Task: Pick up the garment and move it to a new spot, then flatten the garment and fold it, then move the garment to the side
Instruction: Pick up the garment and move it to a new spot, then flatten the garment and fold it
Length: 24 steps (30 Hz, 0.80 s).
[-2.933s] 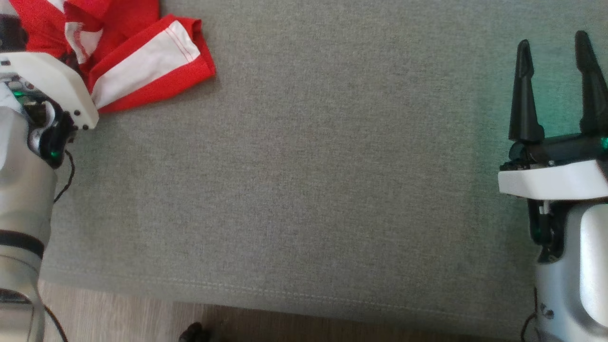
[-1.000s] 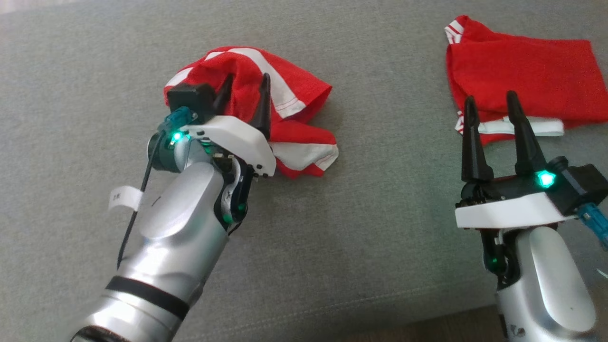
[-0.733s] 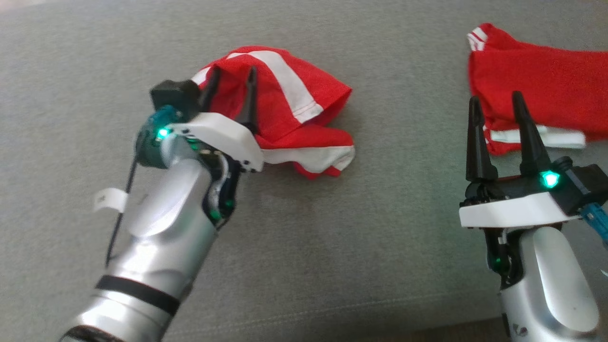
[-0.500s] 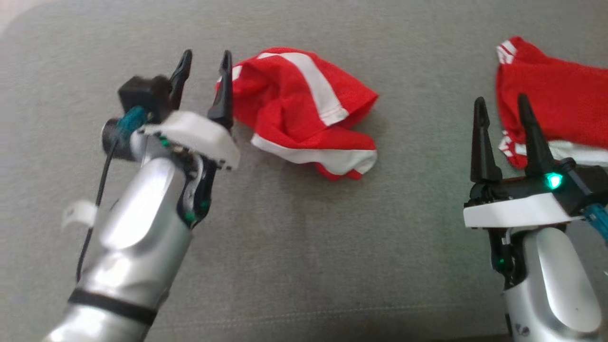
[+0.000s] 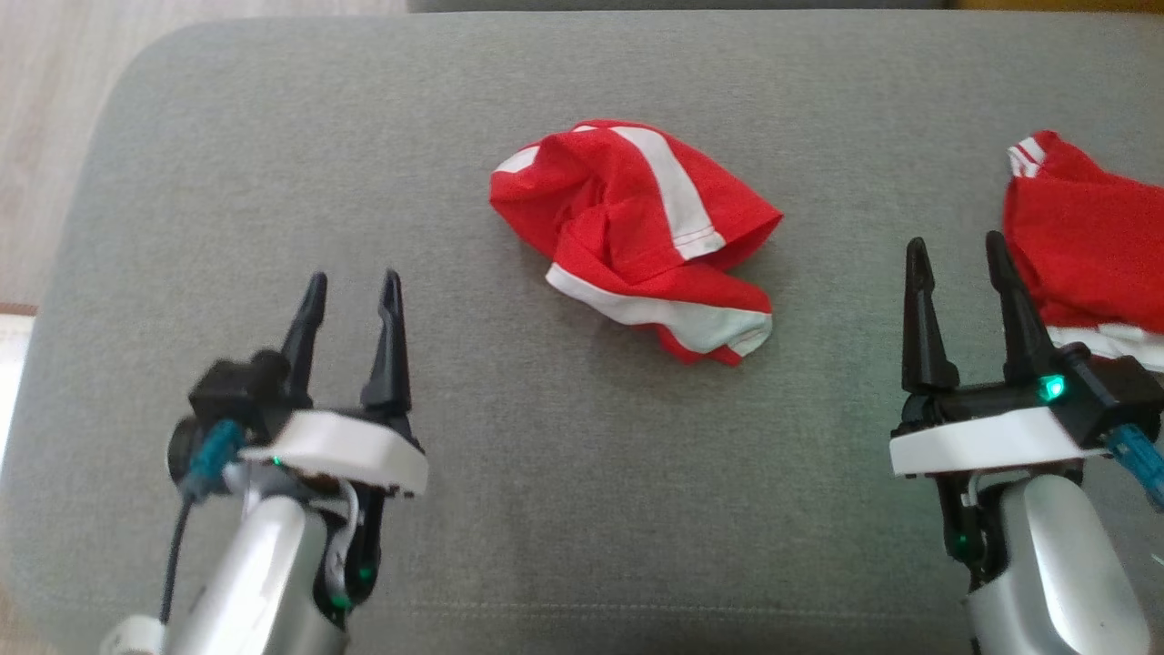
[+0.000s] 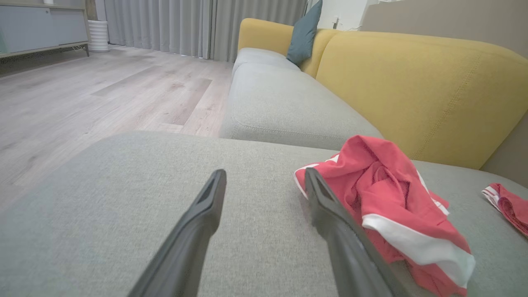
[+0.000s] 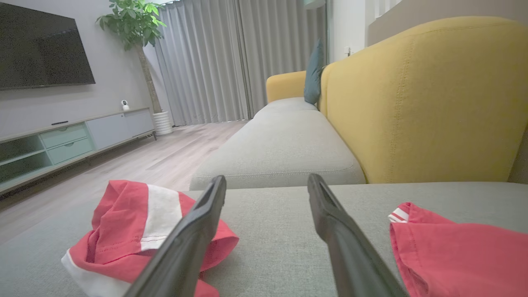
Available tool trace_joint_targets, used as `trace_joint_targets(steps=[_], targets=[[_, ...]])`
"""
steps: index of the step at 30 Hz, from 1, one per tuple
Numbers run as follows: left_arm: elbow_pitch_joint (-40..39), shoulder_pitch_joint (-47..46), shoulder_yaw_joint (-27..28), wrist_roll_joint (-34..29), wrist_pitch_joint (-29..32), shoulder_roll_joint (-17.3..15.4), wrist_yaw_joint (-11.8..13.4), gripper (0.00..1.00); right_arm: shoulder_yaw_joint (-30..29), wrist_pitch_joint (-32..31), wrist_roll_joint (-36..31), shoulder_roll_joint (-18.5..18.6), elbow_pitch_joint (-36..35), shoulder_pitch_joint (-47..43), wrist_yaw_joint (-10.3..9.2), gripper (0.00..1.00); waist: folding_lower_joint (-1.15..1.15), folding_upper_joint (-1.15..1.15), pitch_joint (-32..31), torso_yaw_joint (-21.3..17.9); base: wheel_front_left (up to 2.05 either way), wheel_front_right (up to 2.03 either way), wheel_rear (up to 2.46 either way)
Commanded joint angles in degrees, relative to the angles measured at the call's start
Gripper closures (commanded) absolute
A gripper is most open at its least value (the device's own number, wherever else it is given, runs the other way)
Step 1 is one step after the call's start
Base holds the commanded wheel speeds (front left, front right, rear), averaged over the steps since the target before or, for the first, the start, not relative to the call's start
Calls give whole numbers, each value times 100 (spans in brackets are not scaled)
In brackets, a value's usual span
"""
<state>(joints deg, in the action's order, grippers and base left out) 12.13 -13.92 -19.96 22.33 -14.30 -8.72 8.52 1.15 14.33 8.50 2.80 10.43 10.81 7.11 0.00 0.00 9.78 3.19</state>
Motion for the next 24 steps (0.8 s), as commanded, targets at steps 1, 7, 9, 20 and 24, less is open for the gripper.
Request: trace_joint_targets(steps=[1,7,9,20,24], targets=[[-237,-191,240,-78,-69,-41,-22,0,121,2,-29,8,-168,91,37,0,0,0,-5,46,0,0,0],[-323,-59,438,-376,-69,213,-292,0,345,-196,-139,8,-154,210,37,0,0,0,48,290,0,0,0],[-308,-77,496,-448,-70,277,-363,0,516,-335,-164,8,-110,305,37,0,0,0,87,384,0,0,0],[-133,-75,603,-595,-70,549,-708,0,1175,-1248,-389,8,1121,1222,37,0,0,0,438,1048,0,0,0],[-110,-107,669,-583,-70,575,-747,0,1072,-1336,-574,8,1720,1540,37,0,0,0,550,1230,0,0,0]])
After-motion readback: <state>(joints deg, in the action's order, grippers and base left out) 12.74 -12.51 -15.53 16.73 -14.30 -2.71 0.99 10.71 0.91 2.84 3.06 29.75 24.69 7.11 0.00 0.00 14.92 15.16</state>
